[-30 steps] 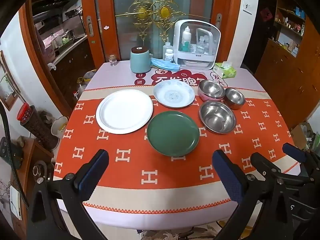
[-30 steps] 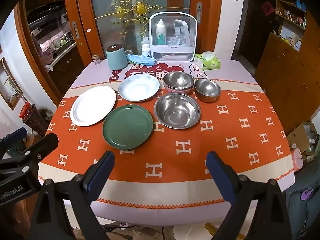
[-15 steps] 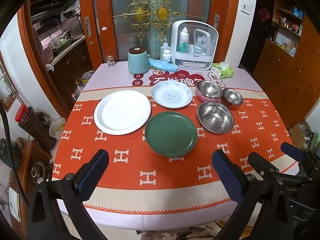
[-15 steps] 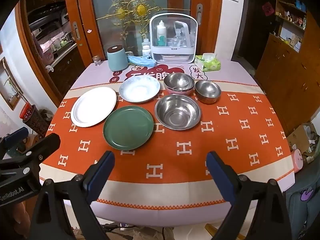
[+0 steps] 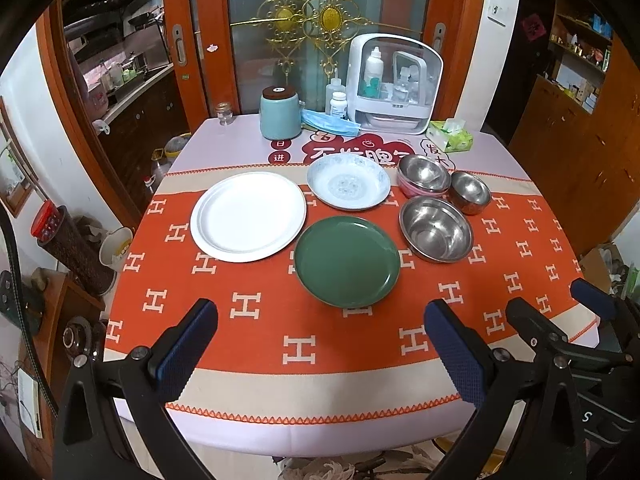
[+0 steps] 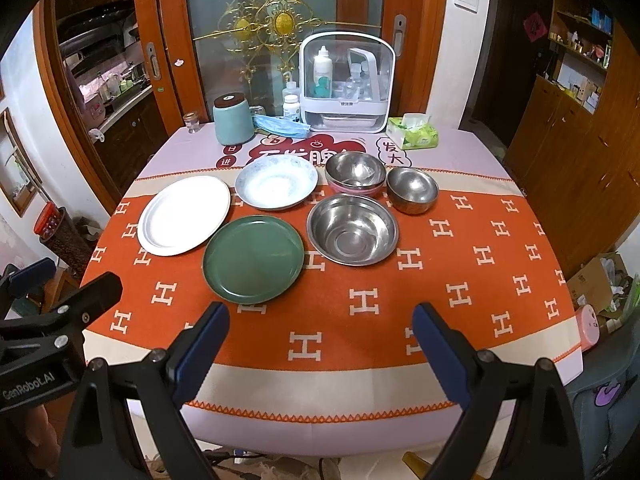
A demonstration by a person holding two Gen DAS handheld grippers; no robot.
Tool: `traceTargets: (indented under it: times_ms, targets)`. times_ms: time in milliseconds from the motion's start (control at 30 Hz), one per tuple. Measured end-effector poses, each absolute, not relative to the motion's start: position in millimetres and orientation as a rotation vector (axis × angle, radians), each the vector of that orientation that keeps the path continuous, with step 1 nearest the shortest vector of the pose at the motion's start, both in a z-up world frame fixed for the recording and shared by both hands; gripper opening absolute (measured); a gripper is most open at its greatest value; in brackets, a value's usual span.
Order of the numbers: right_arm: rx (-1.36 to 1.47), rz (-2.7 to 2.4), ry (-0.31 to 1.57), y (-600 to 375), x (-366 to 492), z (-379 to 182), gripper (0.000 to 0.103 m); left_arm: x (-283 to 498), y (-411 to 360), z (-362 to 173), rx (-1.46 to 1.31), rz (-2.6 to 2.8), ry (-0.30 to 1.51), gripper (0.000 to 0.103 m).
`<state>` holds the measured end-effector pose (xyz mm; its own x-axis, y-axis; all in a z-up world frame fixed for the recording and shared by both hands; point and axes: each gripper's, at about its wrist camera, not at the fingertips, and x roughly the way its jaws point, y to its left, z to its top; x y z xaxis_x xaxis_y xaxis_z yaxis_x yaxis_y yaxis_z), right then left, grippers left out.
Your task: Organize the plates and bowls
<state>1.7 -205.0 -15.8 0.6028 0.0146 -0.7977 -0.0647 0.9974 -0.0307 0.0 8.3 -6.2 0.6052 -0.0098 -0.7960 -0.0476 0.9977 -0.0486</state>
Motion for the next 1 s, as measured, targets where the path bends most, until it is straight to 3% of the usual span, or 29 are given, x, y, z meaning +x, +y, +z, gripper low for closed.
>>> traceTargets:
  times_ms: [1000]
  targets:
    - [-0.053, 0.06, 0.901, -200.5, 0.0, -14.8, 0.093, 0.4, 17.9, -8.8, -0.102, 0.039, 0.937, 0.102]
